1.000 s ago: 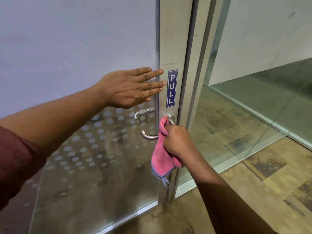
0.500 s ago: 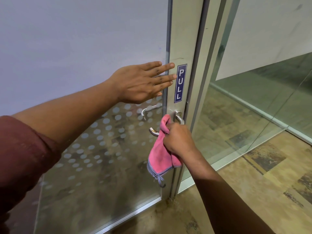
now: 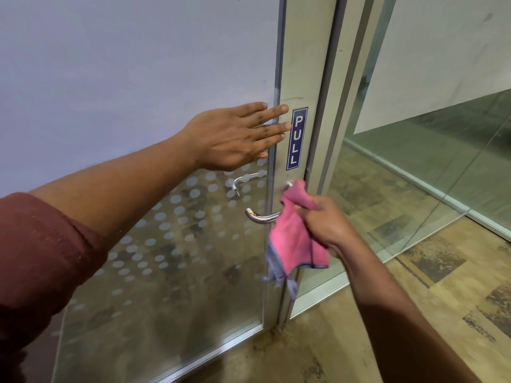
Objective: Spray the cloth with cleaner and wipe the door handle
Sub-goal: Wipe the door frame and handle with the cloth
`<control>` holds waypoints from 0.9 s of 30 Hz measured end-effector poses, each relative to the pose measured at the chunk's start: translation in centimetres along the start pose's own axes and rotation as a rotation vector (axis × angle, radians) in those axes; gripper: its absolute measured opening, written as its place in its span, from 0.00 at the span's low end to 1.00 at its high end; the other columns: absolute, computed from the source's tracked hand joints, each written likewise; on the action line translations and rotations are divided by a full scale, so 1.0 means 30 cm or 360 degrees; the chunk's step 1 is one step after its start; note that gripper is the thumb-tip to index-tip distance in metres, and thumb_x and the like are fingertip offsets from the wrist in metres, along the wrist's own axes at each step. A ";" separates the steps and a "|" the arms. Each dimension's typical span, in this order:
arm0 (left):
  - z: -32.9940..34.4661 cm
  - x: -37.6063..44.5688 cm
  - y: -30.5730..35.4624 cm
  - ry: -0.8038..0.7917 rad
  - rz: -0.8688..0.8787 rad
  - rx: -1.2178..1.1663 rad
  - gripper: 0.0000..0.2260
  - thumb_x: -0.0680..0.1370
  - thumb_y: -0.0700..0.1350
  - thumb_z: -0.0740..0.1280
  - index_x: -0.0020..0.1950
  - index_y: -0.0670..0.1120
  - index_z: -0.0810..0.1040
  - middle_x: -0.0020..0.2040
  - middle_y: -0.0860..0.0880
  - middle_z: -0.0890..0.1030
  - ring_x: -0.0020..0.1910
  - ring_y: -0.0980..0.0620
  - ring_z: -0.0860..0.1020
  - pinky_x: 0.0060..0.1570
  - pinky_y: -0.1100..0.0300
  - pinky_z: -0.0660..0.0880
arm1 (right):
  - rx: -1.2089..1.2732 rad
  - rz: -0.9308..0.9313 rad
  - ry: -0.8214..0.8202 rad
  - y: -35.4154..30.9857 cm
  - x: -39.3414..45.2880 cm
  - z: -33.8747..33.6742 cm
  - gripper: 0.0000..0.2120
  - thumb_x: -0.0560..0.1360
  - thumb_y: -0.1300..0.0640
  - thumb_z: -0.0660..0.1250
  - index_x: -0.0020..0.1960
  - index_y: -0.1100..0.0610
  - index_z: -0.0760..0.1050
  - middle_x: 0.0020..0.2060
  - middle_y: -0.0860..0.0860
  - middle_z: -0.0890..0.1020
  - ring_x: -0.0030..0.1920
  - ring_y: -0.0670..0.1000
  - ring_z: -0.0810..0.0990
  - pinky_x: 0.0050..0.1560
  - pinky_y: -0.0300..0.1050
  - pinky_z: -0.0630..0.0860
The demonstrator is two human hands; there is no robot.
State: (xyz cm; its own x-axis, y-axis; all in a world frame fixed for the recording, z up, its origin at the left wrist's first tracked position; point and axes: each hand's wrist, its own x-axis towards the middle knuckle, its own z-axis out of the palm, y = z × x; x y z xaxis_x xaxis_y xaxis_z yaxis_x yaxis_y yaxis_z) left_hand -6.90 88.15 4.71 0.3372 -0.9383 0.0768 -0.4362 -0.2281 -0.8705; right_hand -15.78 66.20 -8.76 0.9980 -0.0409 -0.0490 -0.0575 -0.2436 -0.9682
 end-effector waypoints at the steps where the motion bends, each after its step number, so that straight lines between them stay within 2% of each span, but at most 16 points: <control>1: -0.002 0.000 0.000 0.0000 -0.0005 -0.0003 0.28 0.85 0.54 0.38 0.82 0.42 0.54 0.83 0.43 0.54 0.82 0.40 0.48 0.80 0.45 0.52 | 0.0108 0.0034 -0.0034 -0.001 0.006 -0.042 0.08 0.77 0.63 0.69 0.42 0.57 0.85 0.36 0.53 0.86 0.37 0.50 0.82 0.41 0.44 0.79; 4: -0.004 0.000 0.002 -0.0023 -0.0010 -0.0017 0.28 0.85 0.54 0.38 0.82 0.42 0.52 0.83 0.43 0.52 0.82 0.40 0.46 0.80 0.45 0.52 | 0.0225 0.0078 -0.0187 0.002 0.032 -0.134 0.09 0.79 0.66 0.66 0.44 0.58 0.83 0.34 0.53 0.86 0.34 0.48 0.85 0.35 0.38 0.79; 9: -0.005 0.002 0.004 -0.0027 -0.0006 -0.0017 0.28 0.85 0.54 0.37 0.82 0.42 0.52 0.83 0.43 0.51 0.82 0.40 0.46 0.81 0.45 0.51 | 0.0012 0.0135 -0.0313 0.033 0.084 -0.156 0.10 0.79 0.65 0.66 0.42 0.58 0.83 0.32 0.50 0.86 0.33 0.46 0.84 0.33 0.35 0.77; 16: -0.001 -0.001 0.002 0.0017 -0.0012 -0.0020 0.28 0.85 0.53 0.37 0.82 0.42 0.55 0.83 0.43 0.55 0.82 0.40 0.49 0.80 0.45 0.52 | 0.0020 0.0154 -0.0333 0.070 0.093 -0.115 0.10 0.78 0.65 0.67 0.42 0.58 0.85 0.38 0.55 0.86 0.38 0.50 0.84 0.41 0.42 0.80; 21: -0.001 -0.004 0.002 0.0026 -0.0019 -0.0043 0.28 0.85 0.53 0.37 0.82 0.42 0.55 0.83 0.43 0.54 0.82 0.40 0.48 0.80 0.45 0.52 | 0.0210 0.0168 -0.0362 0.083 0.053 0.011 0.10 0.78 0.66 0.68 0.42 0.57 0.85 0.37 0.54 0.86 0.37 0.49 0.83 0.40 0.42 0.81; 27: -0.006 -0.003 0.001 0.0024 -0.0035 -0.0073 0.27 0.86 0.53 0.40 0.82 0.42 0.55 0.83 0.44 0.55 0.82 0.40 0.48 0.80 0.45 0.53 | 0.0109 0.0262 -0.0273 0.054 0.043 0.102 0.09 0.78 0.66 0.66 0.48 0.59 0.85 0.42 0.58 0.87 0.39 0.52 0.85 0.40 0.46 0.80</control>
State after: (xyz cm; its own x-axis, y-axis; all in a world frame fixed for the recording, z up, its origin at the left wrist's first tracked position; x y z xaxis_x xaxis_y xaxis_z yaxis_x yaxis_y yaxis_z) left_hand -7.10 88.18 4.77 0.3344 -0.9367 0.1033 -0.4671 -0.2600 -0.8451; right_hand -14.49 68.73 -11.14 0.9657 0.0919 -0.2430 -0.2238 -0.1806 -0.9577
